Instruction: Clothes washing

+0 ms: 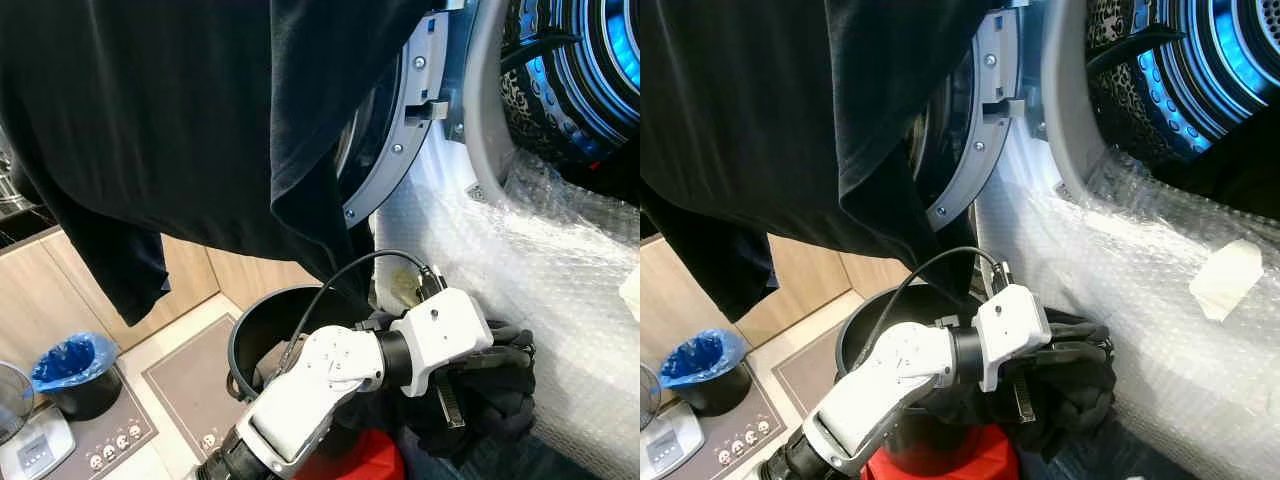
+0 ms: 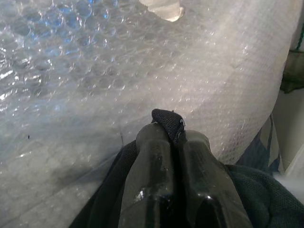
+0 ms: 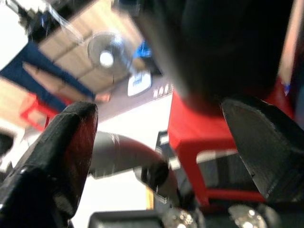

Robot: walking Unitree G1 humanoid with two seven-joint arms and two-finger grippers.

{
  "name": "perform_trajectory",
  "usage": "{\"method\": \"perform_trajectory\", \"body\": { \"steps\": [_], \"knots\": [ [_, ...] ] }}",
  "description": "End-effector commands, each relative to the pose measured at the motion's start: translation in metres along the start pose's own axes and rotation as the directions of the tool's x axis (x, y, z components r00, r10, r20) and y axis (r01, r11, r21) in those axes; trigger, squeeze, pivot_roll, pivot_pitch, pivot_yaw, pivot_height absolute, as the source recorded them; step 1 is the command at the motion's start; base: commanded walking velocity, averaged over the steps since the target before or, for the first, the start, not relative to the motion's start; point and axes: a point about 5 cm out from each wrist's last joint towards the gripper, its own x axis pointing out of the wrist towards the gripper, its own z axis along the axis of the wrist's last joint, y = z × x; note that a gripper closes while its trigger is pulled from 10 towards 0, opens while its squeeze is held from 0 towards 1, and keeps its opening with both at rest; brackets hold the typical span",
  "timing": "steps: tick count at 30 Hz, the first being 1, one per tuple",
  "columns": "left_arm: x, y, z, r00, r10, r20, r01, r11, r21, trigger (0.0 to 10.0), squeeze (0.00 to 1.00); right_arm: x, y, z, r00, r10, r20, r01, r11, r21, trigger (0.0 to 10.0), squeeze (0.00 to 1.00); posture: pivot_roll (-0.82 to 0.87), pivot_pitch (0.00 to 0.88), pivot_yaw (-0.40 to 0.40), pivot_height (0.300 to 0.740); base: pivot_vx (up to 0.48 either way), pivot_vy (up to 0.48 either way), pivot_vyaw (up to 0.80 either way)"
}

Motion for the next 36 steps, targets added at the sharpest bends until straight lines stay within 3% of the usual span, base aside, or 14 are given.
{"method": "perform_trajectory", "body": {
  "steps": [1,2,3,9,19,26,32,36],
  "knots": [
    [0.001,-0.001,0.0,1.0,-0.001,-0.004,0.001,1.0,0.015,10.0,0.0,-0.002,0.002,0.006,1.0,-0.006,0.02,0.006,1.0,0.009,10.0,1.0,-0.19,0.0,0.079,0.74,0.0,0.0,0.0],
    [0.001,-0.001,-0.002,1.0,0.004,-0.012,-0.004,1.0,0.018,10.0,0.0,-0.009,0.006,0.012,0.997,-0.033,0.064,0.033,0.999,0.002,10.0,0.0,-0.2,0.0,0.078,0.74,0.0,0.0,0.0],
    [0.002,-0.001,-0.005,1.0,0.012,-0.024,-0.012,1.0,0.02,10.0,0.0,-0.015,0.012,0.023,0.986,-0.063,0.152,0.059,0.998,0.03,10.0,0.0,-0.2,0.0,0.078,0.74,0.0,0.0,0.0],
    [0.005,0.0,-0.012,0.998,0.036,-0.047,-0.036,0.999,0.006,10.0,0.0,-0.014,0.022,0.048,0.931,-0.152,0.332,0.146,0.988,0.042,10.0,0.0,-0.25,0.0,0.081,0.74,0.0,0.0,0.0],
    [0.021,0.005,-0.009,0.993,0.109,-0.034,-0.11,0.994,-0.023,10.0,0.0,0.002,0.046,0.056,0.909,-0.176,0.378,0.163,0.984,0.068,10.0,0.0,-0.27,0.0,0.071,0.74,0.0,0.0,0.0],
    [0.032,0.01,-0.001,0.987,0.159,-0.001,-0.158,0.984,-0.079,10.0,0.0,0.026,0.035,0.058,0.845,-0.369,0.386,0.355,0.928,0.109,10.0,0.0,-0.26,0.0,0.062,0.74,0.0,0.0,0.0],
    [0.034,0.009,0.002,0.986,0.167,0.012,-0.165,0.981,-0.103,10.0,0.0,0.031,0.032,0.057,0.832,-0.399,0.384,0.386,0.915,0.115,10.0,0.0,-0.25,0.0,0.061,0.74,0.0,0.0,0.0],
    [0.035,0.007,0.004,0.986,0.167,0.021,-0.163,0.979,-0.125,10.0,0.0,0.043,0.025,0.059,0.777,-0.482,0.405,0.449,0.875,0.18,10.0,0.0,-0.24,0.0,0.062,0.74,0.0,0.0,0.0]
  ]
}}
